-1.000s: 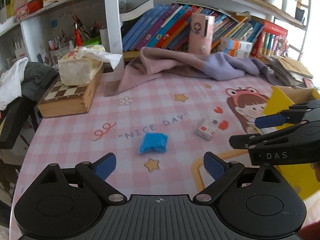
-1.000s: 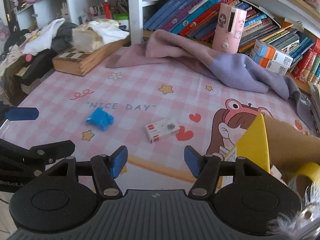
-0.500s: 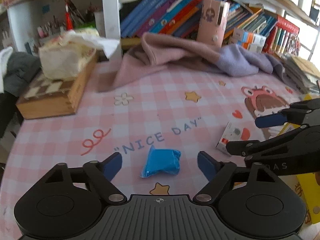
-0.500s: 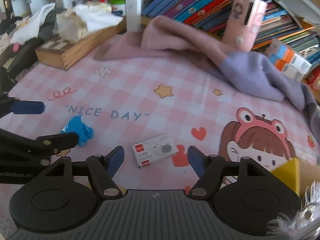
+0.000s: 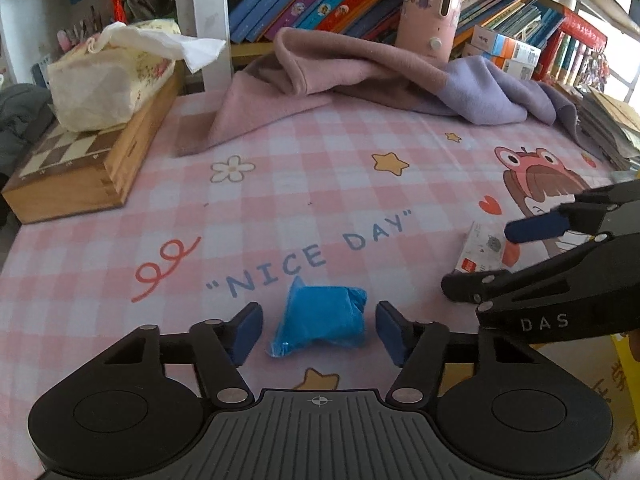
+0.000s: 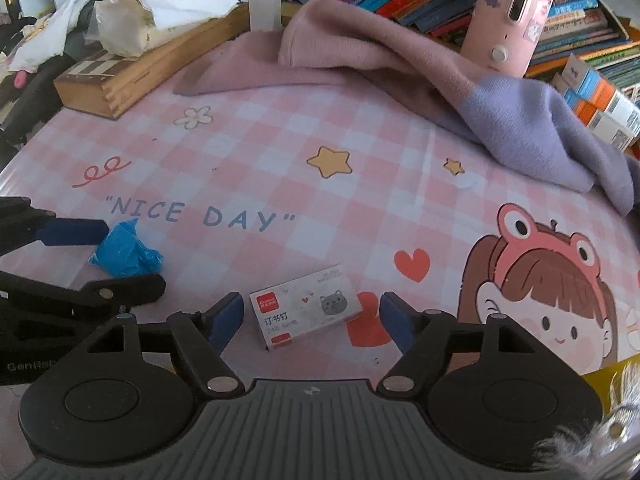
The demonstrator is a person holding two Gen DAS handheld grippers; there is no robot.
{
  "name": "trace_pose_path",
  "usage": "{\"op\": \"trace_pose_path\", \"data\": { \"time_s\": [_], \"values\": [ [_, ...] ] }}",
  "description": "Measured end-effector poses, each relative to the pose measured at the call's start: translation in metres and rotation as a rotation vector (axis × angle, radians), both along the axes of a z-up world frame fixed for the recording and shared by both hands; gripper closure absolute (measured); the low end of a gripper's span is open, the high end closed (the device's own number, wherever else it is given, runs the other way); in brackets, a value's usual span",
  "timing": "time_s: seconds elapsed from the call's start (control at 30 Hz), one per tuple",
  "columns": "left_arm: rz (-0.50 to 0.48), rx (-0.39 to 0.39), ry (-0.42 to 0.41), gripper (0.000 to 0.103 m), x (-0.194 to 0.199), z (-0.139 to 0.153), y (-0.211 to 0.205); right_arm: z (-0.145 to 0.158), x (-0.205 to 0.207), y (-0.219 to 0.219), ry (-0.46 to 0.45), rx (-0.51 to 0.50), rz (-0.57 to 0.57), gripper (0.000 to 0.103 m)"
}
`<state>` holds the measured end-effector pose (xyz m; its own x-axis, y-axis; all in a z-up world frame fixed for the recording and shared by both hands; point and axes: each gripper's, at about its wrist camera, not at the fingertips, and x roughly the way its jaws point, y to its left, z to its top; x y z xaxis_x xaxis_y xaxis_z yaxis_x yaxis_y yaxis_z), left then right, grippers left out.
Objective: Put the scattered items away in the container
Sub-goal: 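Grasp the blue pouch with the left tool while the right tool grasps the staples box, then carry the blue pouch and staples box over the yellow box with both tools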
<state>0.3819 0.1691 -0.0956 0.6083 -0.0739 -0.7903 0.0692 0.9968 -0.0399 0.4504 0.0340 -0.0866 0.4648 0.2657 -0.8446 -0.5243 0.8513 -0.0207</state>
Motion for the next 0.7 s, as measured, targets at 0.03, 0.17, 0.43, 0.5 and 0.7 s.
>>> {"op": "trace_pose_path", "data": {
  "time_s": [0.03,0.17,0.43,0.5,0.7],
  "values": [
    [0.000,0.008,-0.003,0.049,0.000,0.000,0.000,-0.001,0.001,0.000,0.009,0.003,-0.002,0.029],
    [-0.003,0.025,-0.013,0.062,-0.001,0.001,0.002,-0.003,0.001,-0.002,0.014,0.029,-0.007,0.032],
    [0.017,-0.022,-0.029,0.065,-0.013,0.018,0.003,0.006,-0.010,0.000,0.017,0.054,0.007,0.045],
    [0.019,-0.029,-0.047,0.065,-0.022,0.026,0.003,0.012,-0.016,-0.001,0.005,0.061,0.009,0.045],
    [0.020,-0.042,-0.092,0.066,-0.048,0.050,0.002,0.037,-0.042,-0.006,-0.036,0.092,0.027,0.045]
  ]
}}
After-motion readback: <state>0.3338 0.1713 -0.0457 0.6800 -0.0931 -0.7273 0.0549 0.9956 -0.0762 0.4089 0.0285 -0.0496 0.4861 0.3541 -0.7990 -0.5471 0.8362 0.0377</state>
